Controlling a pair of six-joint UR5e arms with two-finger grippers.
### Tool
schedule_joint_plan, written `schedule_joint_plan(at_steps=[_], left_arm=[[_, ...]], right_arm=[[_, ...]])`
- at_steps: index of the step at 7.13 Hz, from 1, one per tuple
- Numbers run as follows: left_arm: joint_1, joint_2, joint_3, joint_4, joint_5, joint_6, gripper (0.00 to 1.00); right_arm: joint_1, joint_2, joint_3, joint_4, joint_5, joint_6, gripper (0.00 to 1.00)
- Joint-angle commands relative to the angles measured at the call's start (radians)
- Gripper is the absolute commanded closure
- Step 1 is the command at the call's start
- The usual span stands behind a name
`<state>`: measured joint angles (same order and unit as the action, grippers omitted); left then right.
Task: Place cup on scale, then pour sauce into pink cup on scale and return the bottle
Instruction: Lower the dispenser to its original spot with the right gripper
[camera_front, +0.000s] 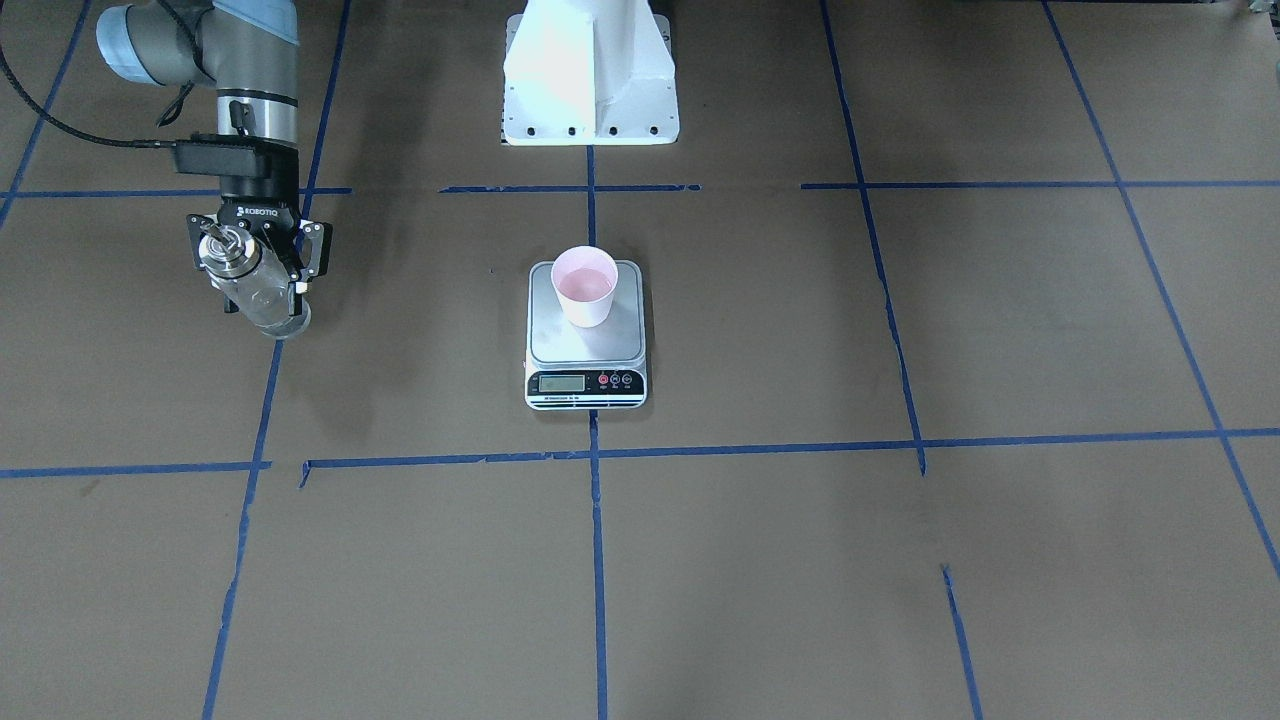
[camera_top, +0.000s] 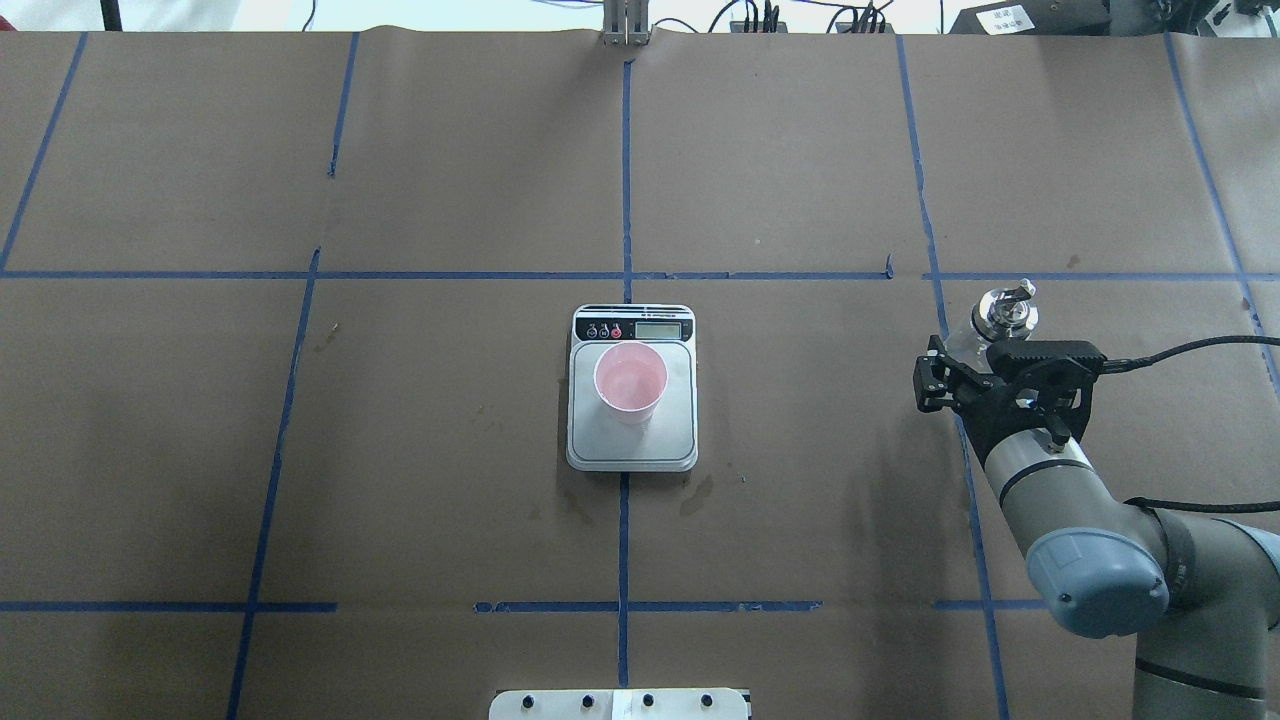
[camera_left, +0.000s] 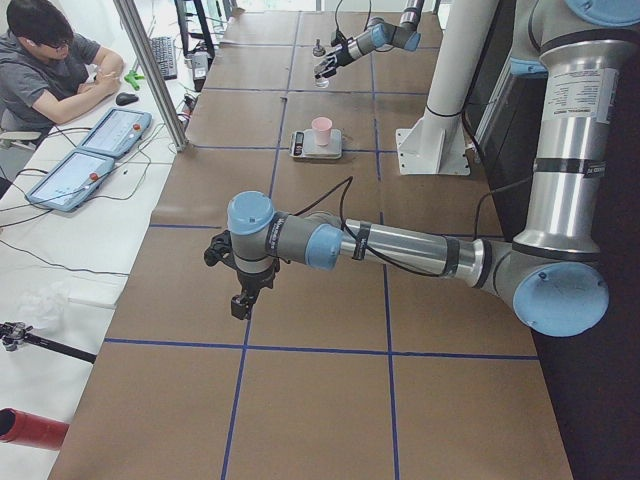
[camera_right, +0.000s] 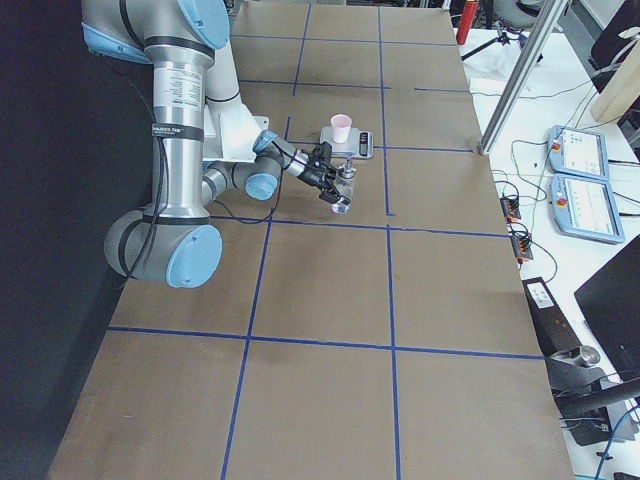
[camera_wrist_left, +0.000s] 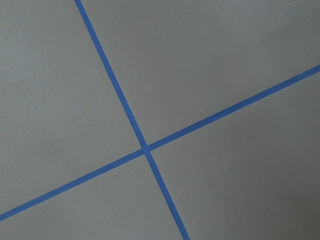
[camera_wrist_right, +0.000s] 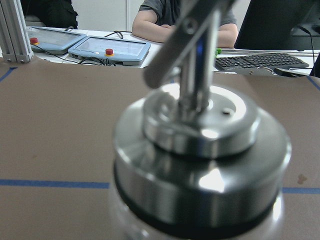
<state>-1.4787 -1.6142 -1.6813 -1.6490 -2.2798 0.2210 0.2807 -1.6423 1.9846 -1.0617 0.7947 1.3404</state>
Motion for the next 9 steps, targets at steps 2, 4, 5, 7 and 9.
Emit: schedule_joint_plan(at_steps=[2,4,5,7,9], left_arm=[[0.0,0.0,-0.001,0.0,0.002,0.0,0.0],[0.0,-0.003,0.0,0.0,0.003,0.0,0.0],[0.0,-0.007,0.0,0.0,0.003,0.0,0.0],[0.002,-0.013,0.002,0.0,0.005,-0.002,0.0],[0.002,-0.015,0.002,0.0,0.005,-0.002,0.0]], right_arm=[[-0.002,-0.004,-0.024,-0.001,0.006,0.003,1.0],[0.002,-0.007,-0.038,-0.003,0.029,0.005,1.0],[0.002,0.002,-0.043,-0.003,0.064,0.009,1.0],[0.012,0.002,-0.056,-0.003,0.072,0.029,1.0],[0.012,-0.001,-0.056,-0.001,0.072,0.066,1.0]])
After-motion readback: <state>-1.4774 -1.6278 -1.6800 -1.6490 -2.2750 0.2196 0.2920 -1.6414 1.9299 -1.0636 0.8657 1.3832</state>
